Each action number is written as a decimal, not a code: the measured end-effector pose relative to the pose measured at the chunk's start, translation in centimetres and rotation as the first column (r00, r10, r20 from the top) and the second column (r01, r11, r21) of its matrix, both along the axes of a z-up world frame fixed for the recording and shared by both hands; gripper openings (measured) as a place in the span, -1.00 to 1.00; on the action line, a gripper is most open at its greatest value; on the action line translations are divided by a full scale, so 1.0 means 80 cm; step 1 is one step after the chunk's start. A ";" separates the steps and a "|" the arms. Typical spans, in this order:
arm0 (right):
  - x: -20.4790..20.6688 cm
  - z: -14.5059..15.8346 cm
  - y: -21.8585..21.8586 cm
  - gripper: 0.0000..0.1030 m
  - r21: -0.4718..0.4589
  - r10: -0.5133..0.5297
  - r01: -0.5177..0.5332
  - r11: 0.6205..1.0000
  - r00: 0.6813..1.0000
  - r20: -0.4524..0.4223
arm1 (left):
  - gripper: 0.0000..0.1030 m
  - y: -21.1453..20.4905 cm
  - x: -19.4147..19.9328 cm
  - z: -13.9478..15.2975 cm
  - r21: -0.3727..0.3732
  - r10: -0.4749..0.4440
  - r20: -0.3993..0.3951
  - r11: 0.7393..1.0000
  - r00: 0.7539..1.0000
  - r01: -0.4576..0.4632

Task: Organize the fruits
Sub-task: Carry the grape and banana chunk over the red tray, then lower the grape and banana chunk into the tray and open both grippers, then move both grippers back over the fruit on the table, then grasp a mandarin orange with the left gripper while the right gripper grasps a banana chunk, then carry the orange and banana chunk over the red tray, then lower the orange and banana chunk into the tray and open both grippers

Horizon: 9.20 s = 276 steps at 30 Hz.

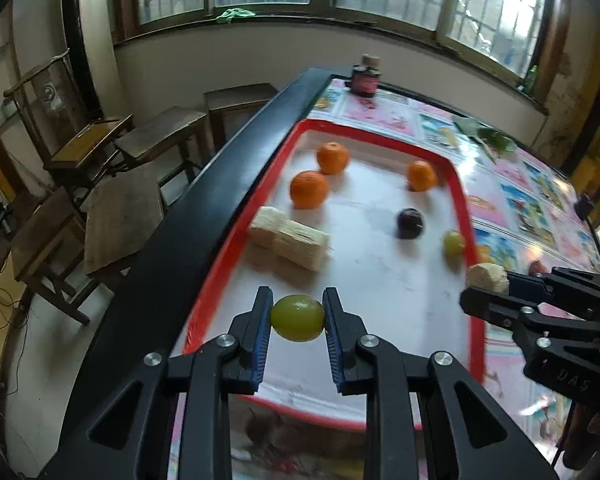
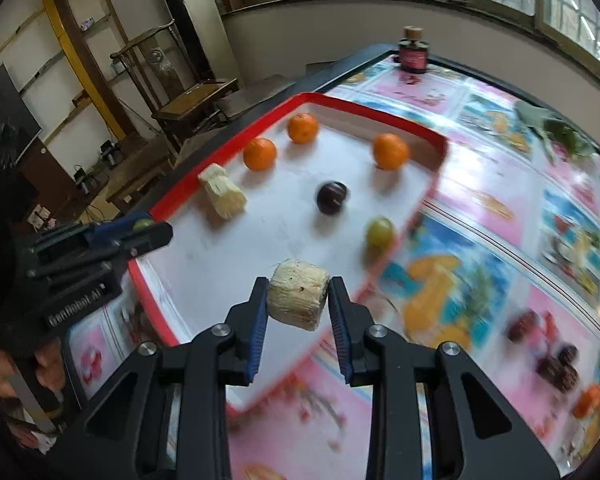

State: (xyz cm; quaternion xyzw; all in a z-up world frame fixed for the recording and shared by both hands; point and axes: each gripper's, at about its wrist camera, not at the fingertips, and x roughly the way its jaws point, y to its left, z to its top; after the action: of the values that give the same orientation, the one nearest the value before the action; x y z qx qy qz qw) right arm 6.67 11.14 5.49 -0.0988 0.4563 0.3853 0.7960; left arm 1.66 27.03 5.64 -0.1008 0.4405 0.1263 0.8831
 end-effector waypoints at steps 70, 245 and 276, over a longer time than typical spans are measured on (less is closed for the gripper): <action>-0.019 0.027 -0.129 0.28 -0.140 -0.168 0.185 0.973 0.978 0.127 | 0.42 -0.171 0.009 0.015 0.089 -0.133 0.034 0.987 0.990 0.130; -0.022 -0.038 0.049 -0.30 -0.101 0.145 -0.144 0.984 0.989 0.007 | -0.41 0.007 0.019 -0.036 0.011 -0.046 -0.109 0.999 0.993 0.047; -0.040 -0.027 0.052 0.31 -0.261 0.152 -0.122 0.958 0.983 0.101 | 0.52 -0.009 -0.002 -0.029 0.140 -0.004 -0.119 0.990 0.993 0.021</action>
State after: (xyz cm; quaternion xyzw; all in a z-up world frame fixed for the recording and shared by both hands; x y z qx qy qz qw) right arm 3.45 15.29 3.30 -0.2542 0.4451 0.3715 0.7741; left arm 1.46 26.30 3.34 -0.0278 0.4827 0.1573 0.8611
